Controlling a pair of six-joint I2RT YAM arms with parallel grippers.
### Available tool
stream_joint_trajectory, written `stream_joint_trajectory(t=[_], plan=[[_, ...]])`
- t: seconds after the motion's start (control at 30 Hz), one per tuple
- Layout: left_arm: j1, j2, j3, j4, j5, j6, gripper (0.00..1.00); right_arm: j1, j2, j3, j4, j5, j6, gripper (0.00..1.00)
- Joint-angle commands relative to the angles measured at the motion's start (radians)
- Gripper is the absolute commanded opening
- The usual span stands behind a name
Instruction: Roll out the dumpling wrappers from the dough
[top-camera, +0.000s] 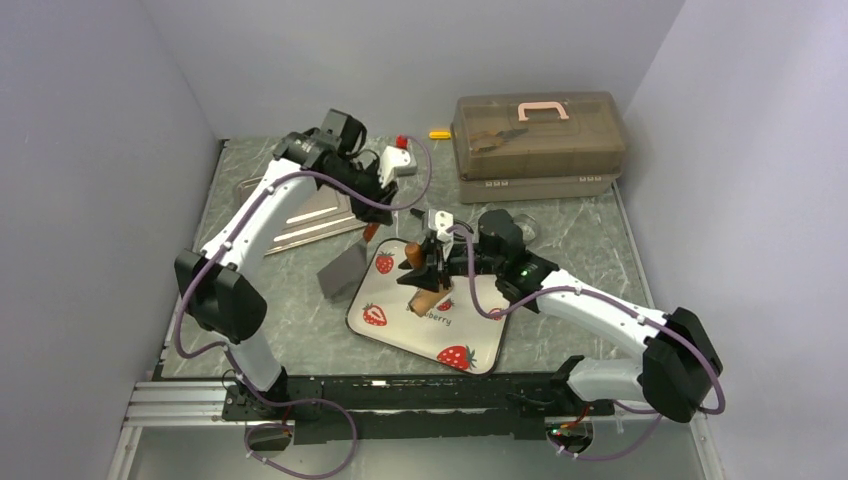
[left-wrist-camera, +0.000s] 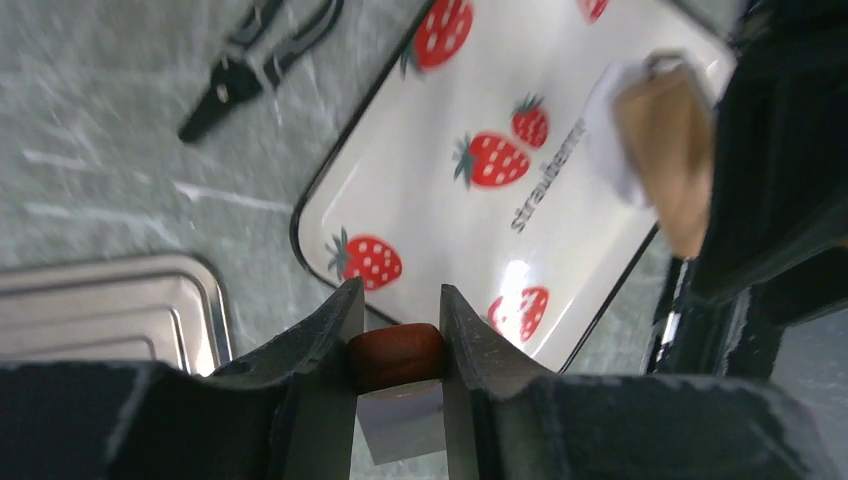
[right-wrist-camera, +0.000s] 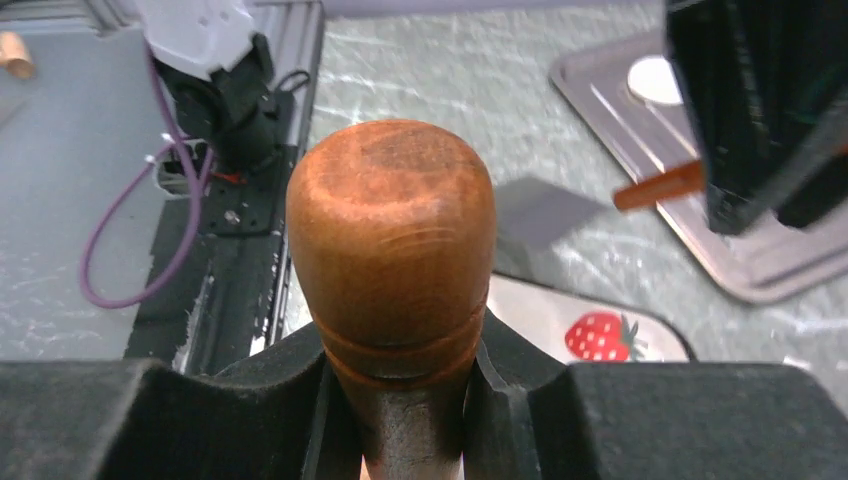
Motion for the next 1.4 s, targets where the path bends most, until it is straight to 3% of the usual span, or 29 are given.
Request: stream_joint_trajectory(t=[0.0, 0.1, 0.17, 0.33, 0.43, 0.57, 0.67, 0.8, 0.9, 1.03, 1.2, 1.37], plan=[[0.003, -0.014, 0.168, -0.159, 0.243, -0.057, 0.00, -0.018, -0.032, 0.078, 0.046, -0.193, -0.026, 0.00], [0.004, -0.008, 0.241, -0.174, 0.323, -0.088, 0.00, -0.064, -0.029, 0.055, 0.180, -0.278, 0.070, 0.00], [0.001, -0.008, 0.283, -0.183, 0.359, -0.096, 0.00, -0.093, -0.024, 0.049, 0.184, -0.294, 0.079, 0.00], [-0.008, -0.019, 0.301, -0.144, 0.430, -0.167, 0.00, -0.172, -0.032, 0.016, 0.333, -0.368, 0.206, 0.00], [-0.045, -0.019, 0.330, -0.104, 0.433, -0.224, 0.00, -0.186, -0.058, 0.037, 0.238, -0.395, 0.180, 0.00], [-0.074, -0.051, 0.294, -0.013, 0.529, -0.273, 0.00, -0.191, -0.081, 0.036, 0.282, -0.447, 0.270, 0.00], [-0.074, -0.087, 0.270, 0.106, 0.524, -0.374, 0.00, -0.191, -0.054, 0.106, 0.190, -0.458, 0.254, 0.00], [-0.052, -0.111, 0.305, 0.224, 0.447, -0.547, 0.00, -0.191, -0.097, 0.055, 0.310, -0.426, 0.332, 0.00], [-0.028, -0.117, 0.317, 0.307, 0.409, -0.694, 0.00, -0.192, -0.126, 0.040, 0.297, -0.421, 0.329, 0.00], [-0.027, -0.101, 0.331, 0.402, 0.445, -0.862, 0.00, -0.195, -0.083, 0.046, 0.460, -0.568, 0.461, 0.00], [-0.027, -0.099, 0.382, 0.419, 0.448, -0.880, 0.00, -0.201, -0.054, 0.109, 0.375, -0.689, 0.441, 0.00], [-0.023, -0.129, 0.387, 0.491, 0.486, -0.924, 0.00, -0.204, -0.017, 0.291, -0.132, -0.807, 0.097, 0.00]])
